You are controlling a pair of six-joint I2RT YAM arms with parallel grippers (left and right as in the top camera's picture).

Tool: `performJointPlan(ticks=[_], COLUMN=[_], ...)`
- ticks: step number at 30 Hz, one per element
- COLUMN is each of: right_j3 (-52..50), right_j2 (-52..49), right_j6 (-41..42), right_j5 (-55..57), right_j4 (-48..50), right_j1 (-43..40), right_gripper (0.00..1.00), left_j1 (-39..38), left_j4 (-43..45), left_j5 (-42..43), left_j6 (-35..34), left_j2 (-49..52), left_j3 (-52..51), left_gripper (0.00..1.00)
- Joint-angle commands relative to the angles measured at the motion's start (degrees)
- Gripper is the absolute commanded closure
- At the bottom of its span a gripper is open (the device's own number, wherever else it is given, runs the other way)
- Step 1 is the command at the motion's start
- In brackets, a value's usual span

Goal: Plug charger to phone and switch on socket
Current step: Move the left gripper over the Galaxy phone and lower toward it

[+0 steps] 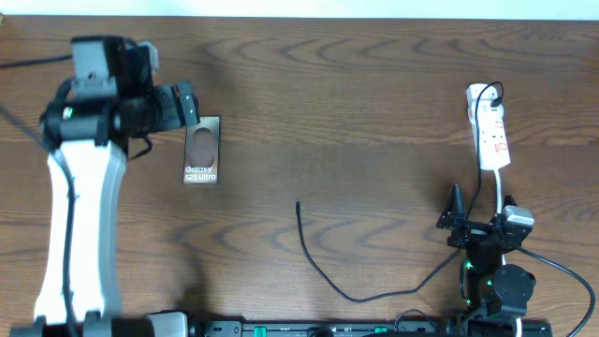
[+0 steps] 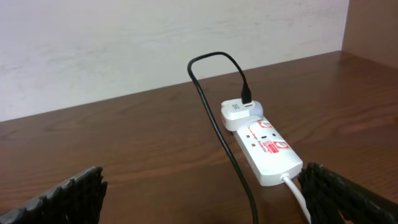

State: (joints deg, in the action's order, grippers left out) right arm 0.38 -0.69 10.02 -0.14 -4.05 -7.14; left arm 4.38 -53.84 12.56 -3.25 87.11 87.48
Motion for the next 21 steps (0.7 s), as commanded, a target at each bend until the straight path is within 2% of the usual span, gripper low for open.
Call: performJointPlan(ticks=[1, 4, 5, 6, 7, 8, 9, 16, 21], right_j3=[-0.07, -0.07, -0.07, -0.07, -0.07, -0.07, -0.07, -0.07, -0.07], right_j2=[0.35, 0.35, 0.35, 0.35, 0.35, 0.35, 0.35, 0.35, 0.35], right_j6=[-0.63, -0.63, -0.63, -0.63, -0.63, -0.63, -0.63, -0.63, -0.63], right_j5=[0.63, 0.63, 0.63, 0.63, 0.63, 0.63, 0.63, 0.66, 0.63], right_j4=[-0.24, -0.24, -0.24, -0.24, -0.24, -0.24, -0.24, -0.24, -0.24], right_j1=[0.48, 0.48, 0.48, 0.48, 0.48, 0.48, 0.48, 0.48, 0.48], right_gripper=[0.01, 0.01, 0.01, 0.01, 0.01, 0.01, 0.01, 0.01, 0.01], left_j1=[-0.13, -0.13, -0.13, -0.13, -0.13, -0.13, -0.13, -0.31, -0.46], left_j4=[-1.44, -2.27, -2.29, -2.25, -2.23, -2.21, -2.23, -1.53, -1.66], left_j5=[0.28, 0.31, 0.31, 0.31, 0.31, 0.31, 0.31, 1.60, 1.33], left_j6=[1.29, 1.31, 1.31, 1.29, 1.29, 1.29, 1.29, 0.15, 5.16], left_j2=[4.24, 7.39, 8.20, 8.83, 9.33, 9.84, 10.19, 10.69, 10.88], left_j3=[1.14, 1.14, 1.14, 1.14, 1.14, 1.14, 1.14, 0.90, 0.90], left_gripper=[0.02, 0.05, 0.21, 0.32, 0.34, 0.30, 0.02, 0.02, 0.02])
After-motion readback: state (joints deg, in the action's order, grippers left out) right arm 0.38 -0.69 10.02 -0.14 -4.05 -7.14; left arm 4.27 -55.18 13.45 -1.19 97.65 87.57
